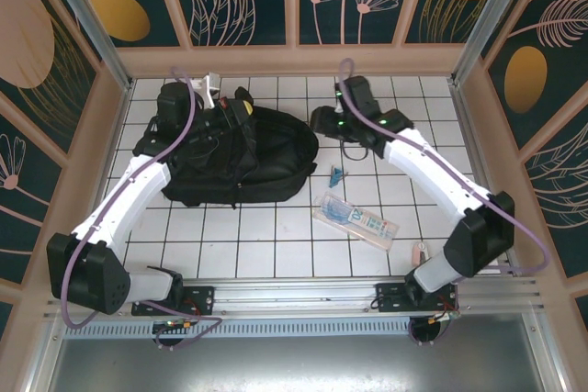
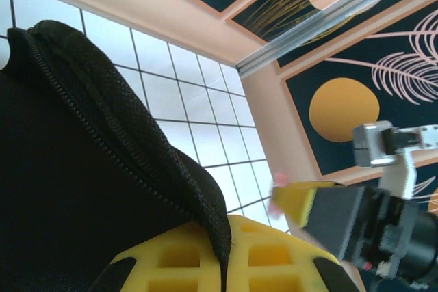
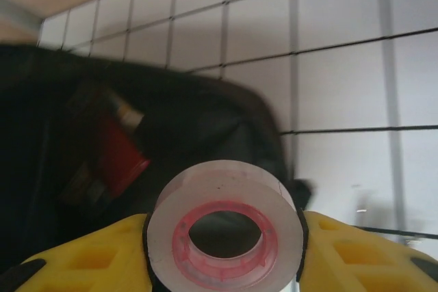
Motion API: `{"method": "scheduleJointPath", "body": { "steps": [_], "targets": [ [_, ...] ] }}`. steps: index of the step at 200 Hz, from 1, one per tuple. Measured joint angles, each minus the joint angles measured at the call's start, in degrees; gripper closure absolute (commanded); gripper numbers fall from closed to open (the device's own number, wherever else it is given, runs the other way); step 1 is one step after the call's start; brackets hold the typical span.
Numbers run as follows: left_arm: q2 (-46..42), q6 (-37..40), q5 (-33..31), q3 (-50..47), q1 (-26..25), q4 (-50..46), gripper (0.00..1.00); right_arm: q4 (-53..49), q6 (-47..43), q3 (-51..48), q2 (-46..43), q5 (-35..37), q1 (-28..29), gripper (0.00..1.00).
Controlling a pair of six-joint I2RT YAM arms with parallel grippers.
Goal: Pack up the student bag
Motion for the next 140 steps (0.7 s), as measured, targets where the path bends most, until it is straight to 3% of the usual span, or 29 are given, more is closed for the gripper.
{"method": "scheduleJointPath", "body": {
  "steps": [55,97,140],
  "targets": [
    [0.76,0.07,2.47,6.71,0.02,-5.70,0.99,3.85,3.23,7.13,14.84,-8.41,6.49,0.51],
    [0.76,0.22,5.22,10.43,0.00,-6.88,1.00,3.41,6.58,20.09,26.99,-10.97,7.32,0.50],
    [0.76,0.70,7.10,10.60,0.02,-6.71,1.00,3.02,12.26,30.67,36.76,-16.55,7.65,0.42]
  ]
}}
